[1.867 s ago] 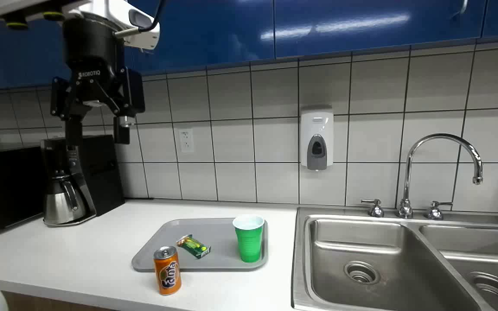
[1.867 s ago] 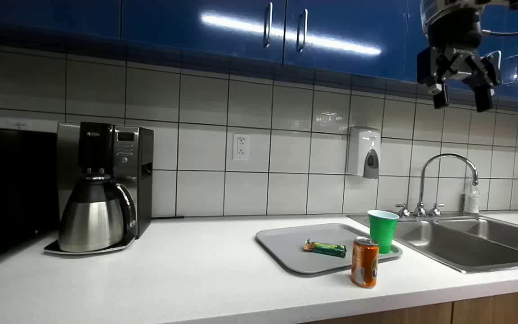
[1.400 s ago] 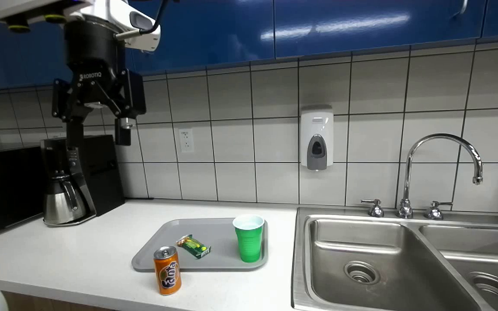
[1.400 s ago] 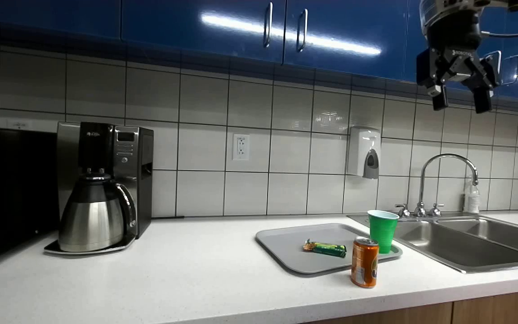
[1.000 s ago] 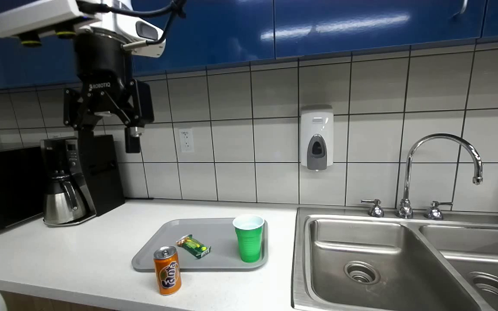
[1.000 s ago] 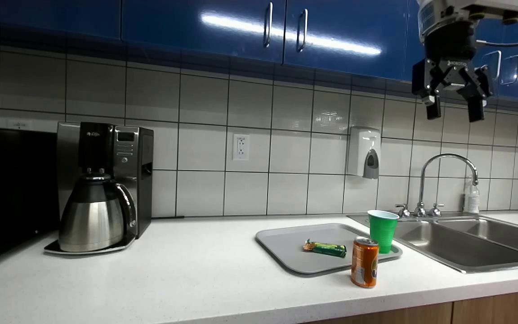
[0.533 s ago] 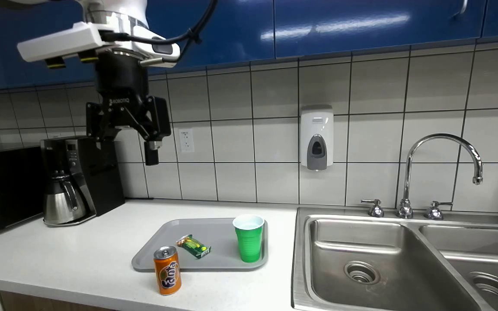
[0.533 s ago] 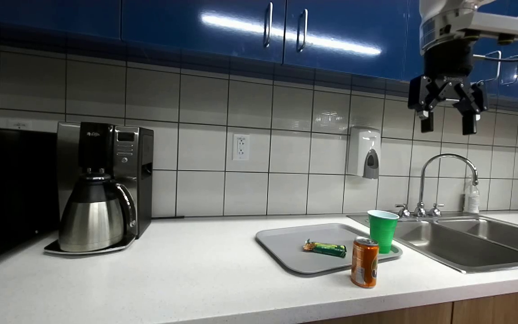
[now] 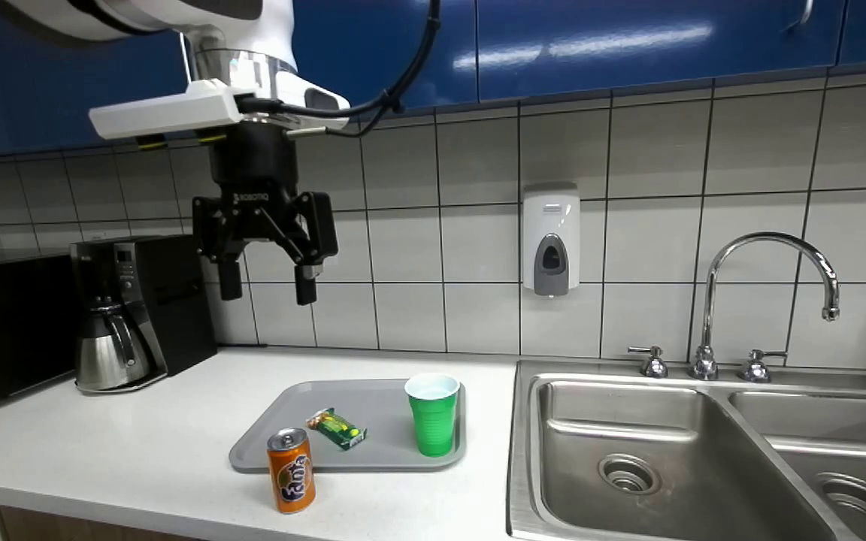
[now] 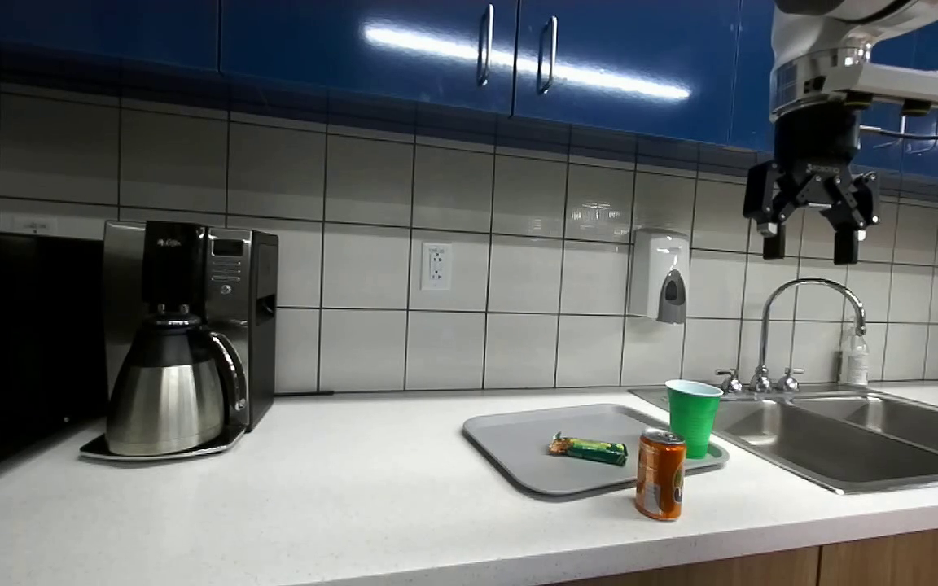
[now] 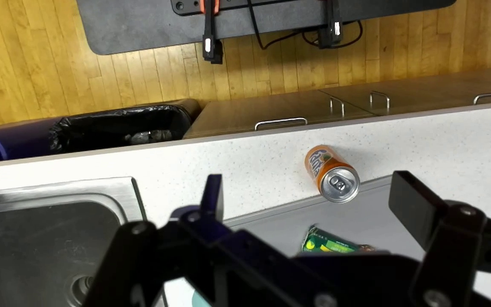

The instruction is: Remove the green cup from the tray

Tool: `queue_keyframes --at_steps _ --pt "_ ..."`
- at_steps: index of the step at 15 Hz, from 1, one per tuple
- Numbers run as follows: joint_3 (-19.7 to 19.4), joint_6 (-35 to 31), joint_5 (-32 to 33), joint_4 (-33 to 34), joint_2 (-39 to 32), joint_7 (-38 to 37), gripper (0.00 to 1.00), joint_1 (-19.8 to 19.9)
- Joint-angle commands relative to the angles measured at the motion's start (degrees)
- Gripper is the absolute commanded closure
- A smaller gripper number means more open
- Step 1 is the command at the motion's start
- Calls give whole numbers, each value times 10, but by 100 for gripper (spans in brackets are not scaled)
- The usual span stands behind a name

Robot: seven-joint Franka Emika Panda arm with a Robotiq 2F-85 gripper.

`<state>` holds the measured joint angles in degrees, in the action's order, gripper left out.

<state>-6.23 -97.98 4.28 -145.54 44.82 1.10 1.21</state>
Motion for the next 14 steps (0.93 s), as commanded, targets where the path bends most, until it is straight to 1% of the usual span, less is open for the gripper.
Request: queue_keyframes --at_steps 1,7,9,14 --pt "-20 -28 18 -2 -14 55 0 13" --pt "-59 -81 26 3 -67 125 0 12" --pt "-62 -105 25 4 -91 135 0 12" --pt "-50 -177 25 4 -153 132 0 12"
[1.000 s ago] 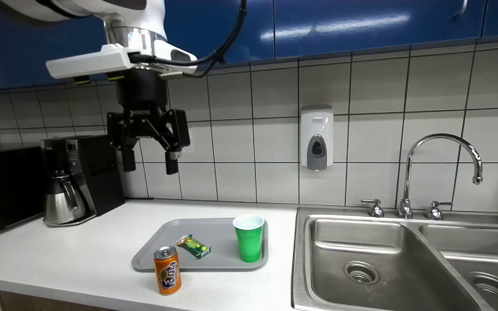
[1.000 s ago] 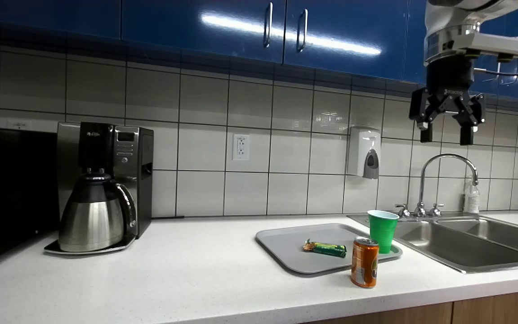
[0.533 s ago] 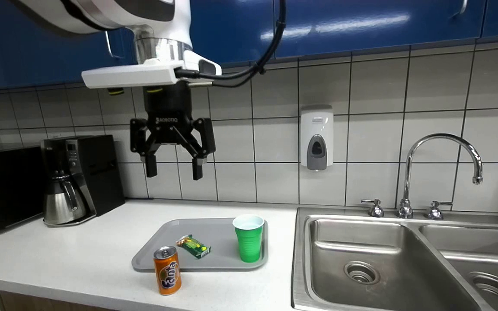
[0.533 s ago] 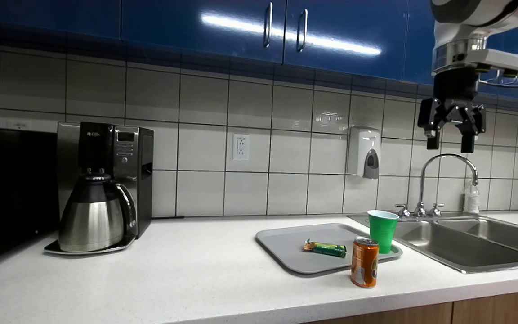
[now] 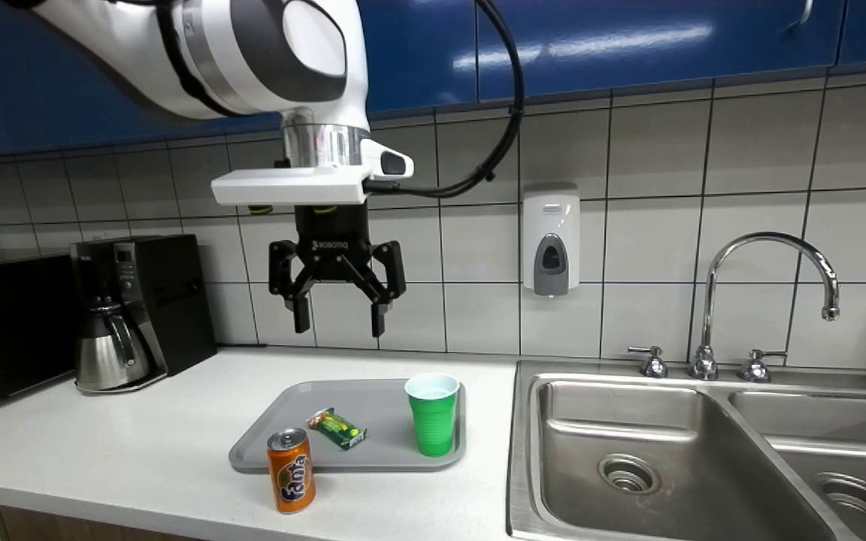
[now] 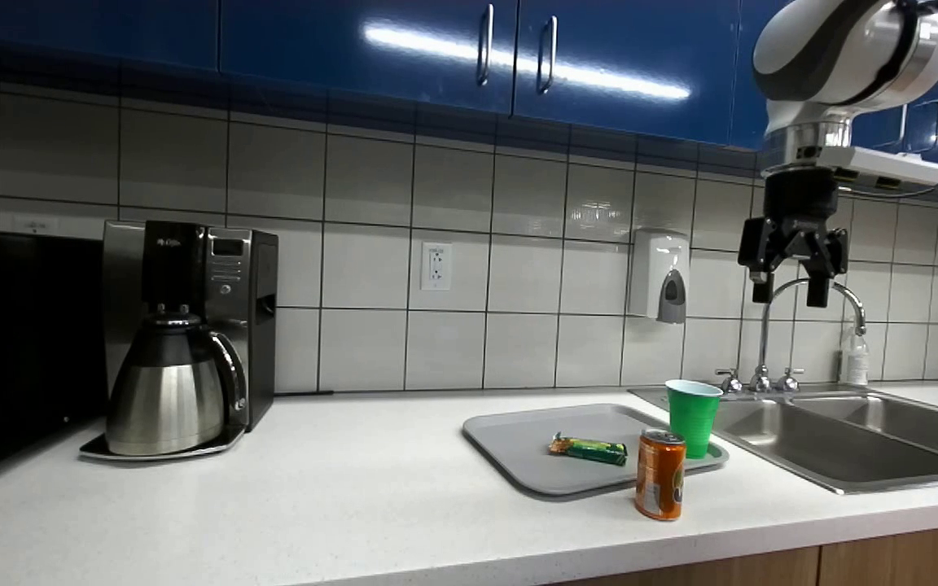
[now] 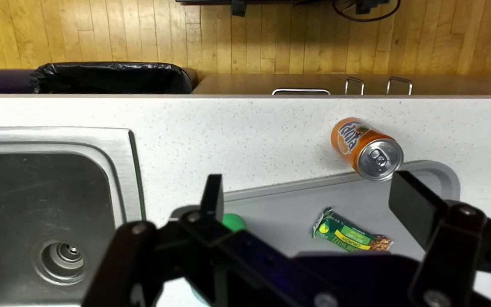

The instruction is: Remove the green cup from the tray

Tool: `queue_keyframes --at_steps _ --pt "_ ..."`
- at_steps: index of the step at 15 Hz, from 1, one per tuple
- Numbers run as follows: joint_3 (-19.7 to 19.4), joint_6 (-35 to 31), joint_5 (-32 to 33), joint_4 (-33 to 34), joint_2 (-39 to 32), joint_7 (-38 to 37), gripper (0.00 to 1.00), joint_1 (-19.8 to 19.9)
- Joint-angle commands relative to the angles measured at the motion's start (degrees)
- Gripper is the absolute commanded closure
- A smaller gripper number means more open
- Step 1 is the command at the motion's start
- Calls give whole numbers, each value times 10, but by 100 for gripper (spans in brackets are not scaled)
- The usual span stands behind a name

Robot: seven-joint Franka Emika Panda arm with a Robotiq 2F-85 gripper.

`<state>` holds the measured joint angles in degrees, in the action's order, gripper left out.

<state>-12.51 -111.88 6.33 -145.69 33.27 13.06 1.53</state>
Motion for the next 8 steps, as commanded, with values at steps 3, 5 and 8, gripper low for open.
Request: queue_keyframes --at_steps 3,5,8 --pt "22 -75 6 11 -71 3 0 11" --pt "26 -96 6 16 -94 3 0 11" --pt "29 -125 7 25 -129 5 0 11"
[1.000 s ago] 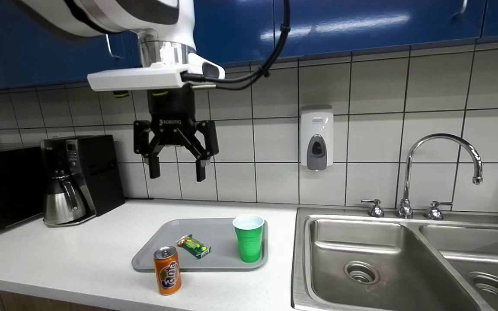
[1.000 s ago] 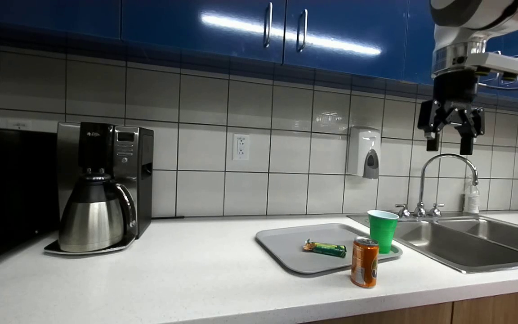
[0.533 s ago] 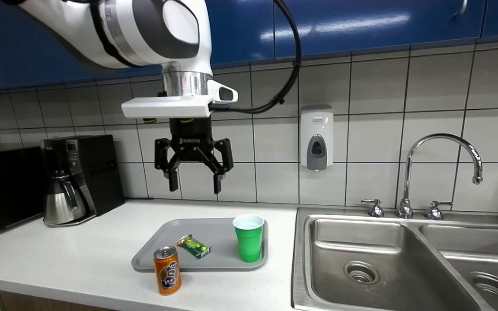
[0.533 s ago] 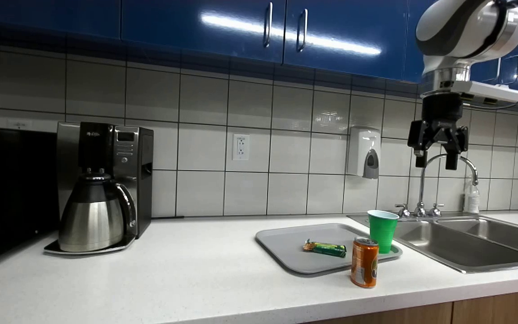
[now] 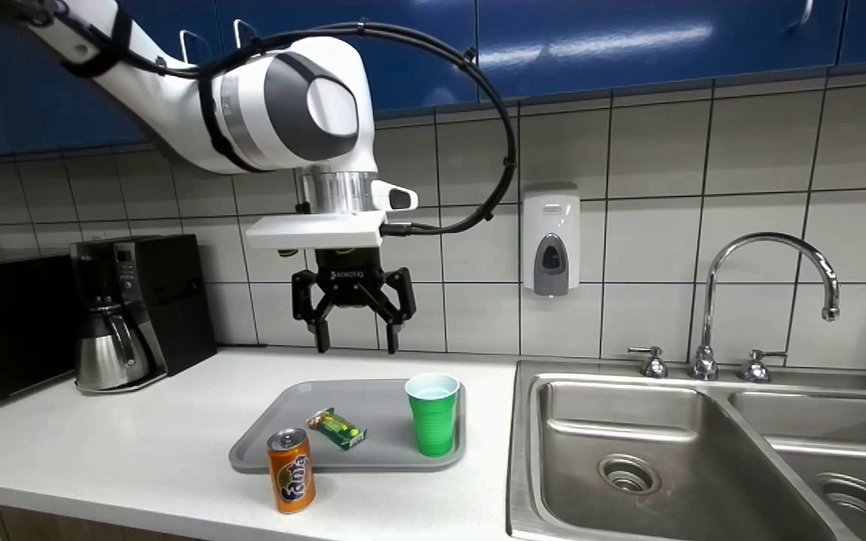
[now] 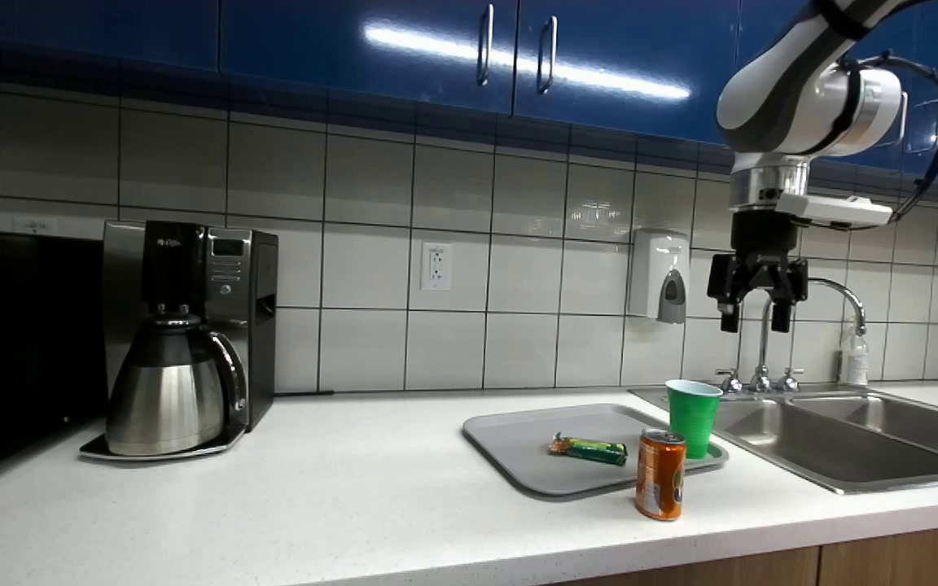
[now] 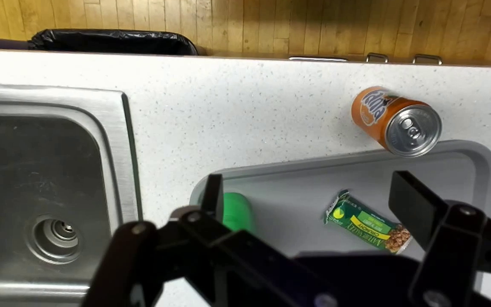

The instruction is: Remove the green cup from the tray

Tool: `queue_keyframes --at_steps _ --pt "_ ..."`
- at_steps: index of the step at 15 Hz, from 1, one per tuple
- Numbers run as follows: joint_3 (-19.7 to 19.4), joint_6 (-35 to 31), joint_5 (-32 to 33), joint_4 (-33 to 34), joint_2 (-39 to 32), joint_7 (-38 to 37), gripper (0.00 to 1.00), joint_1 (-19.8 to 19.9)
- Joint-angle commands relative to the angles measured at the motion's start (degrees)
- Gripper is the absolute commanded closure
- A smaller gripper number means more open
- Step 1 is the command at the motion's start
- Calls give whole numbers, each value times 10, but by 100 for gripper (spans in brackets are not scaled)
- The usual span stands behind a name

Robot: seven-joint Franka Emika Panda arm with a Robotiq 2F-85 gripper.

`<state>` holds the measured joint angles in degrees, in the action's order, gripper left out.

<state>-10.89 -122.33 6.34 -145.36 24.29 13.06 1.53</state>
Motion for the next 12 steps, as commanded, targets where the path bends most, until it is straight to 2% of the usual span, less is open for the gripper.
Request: queue_keyframes --at_steps 1,12 --pt "14 -30 7 26 -51 6 0 11" --pt "17 -106 4 83 -174 15 0 13"
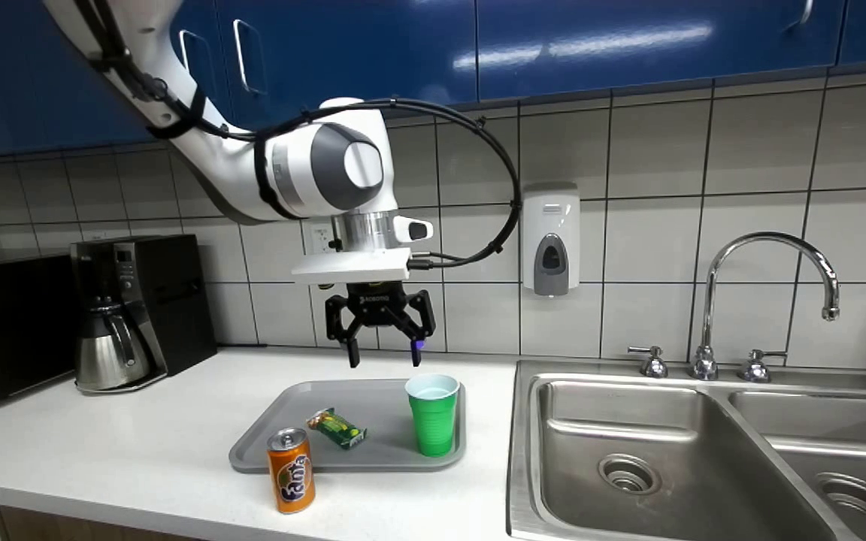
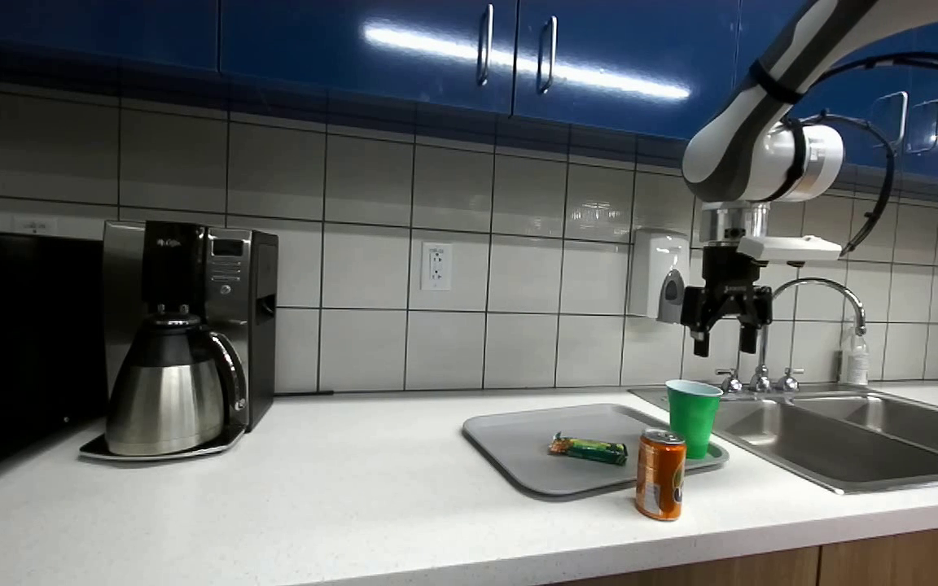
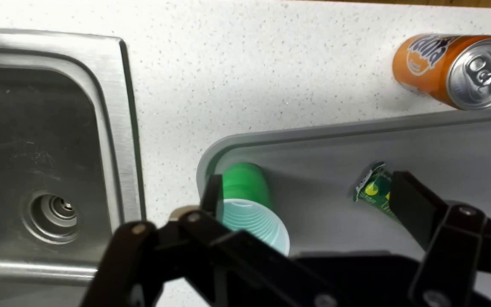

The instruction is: Remove the green cup from the tray

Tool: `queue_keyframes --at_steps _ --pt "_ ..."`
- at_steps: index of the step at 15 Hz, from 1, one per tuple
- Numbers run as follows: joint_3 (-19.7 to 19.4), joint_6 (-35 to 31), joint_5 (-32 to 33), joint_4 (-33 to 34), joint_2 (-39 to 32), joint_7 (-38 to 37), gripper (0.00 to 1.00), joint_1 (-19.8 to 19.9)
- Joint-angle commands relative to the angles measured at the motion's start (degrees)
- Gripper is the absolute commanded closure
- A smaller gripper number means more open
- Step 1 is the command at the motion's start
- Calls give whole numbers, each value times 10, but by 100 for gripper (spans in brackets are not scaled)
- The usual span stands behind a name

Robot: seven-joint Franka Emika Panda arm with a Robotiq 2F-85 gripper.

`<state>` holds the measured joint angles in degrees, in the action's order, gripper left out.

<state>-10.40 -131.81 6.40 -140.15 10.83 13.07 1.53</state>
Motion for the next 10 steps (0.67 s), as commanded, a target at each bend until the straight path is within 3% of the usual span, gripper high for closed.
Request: queue_keyframes --at_steps 1,10 --pt "12 -15 3 37 -50 16 0 13" --pt "20 -47 2 88 -140 14 0 16"
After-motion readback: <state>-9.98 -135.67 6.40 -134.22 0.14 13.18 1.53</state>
